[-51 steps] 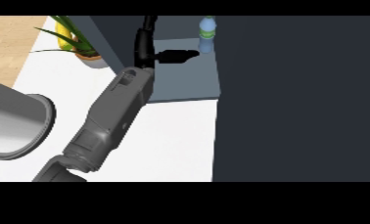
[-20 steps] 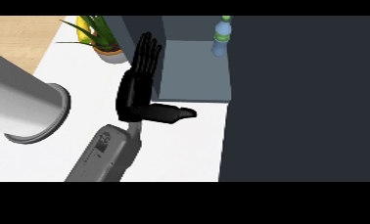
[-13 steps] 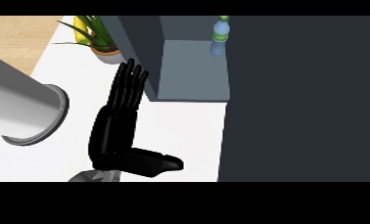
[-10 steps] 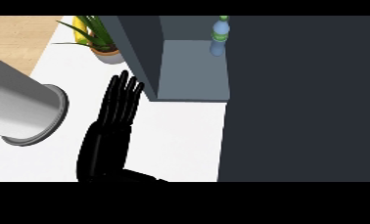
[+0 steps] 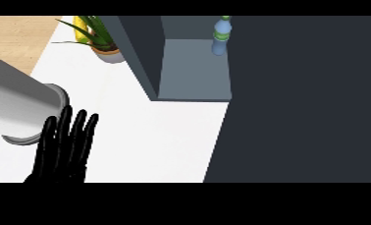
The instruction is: Pick up the bottled water, place it into the cabinet and close the cabinet
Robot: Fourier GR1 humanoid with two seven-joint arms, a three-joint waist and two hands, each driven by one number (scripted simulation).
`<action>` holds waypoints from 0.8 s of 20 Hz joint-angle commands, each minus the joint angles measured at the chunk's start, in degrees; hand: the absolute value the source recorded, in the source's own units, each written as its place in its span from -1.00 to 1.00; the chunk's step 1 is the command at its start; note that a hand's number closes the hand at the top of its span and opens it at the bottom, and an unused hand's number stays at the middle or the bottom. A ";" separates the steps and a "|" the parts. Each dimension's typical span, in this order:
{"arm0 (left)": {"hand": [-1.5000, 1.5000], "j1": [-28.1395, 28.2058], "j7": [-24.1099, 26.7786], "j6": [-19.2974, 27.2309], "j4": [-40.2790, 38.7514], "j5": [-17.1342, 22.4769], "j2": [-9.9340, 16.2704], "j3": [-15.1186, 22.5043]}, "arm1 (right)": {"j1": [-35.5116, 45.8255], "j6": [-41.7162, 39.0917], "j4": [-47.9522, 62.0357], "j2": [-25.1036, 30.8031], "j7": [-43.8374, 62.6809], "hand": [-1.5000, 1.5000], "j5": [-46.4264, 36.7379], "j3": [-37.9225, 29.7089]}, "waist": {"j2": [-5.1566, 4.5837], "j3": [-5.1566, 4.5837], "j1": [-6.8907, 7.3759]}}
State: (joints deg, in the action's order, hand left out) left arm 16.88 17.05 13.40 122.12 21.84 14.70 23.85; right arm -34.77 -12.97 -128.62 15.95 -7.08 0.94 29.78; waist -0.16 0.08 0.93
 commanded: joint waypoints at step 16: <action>-1.00 22.19 5.92 -15.33 11.00 15.76 9.77 -16.50 | 8.10 -0.93 -5.79 -6.18 14.61 1.00 -8.25 15.17 | 0.37 -0.32 2.45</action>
State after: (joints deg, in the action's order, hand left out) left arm 35.68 21.98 1.51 132.22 34.33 23.07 10.16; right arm -28.97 -14.46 -134.33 17.03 4.48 -9.22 32.34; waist -0.41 0.04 2.57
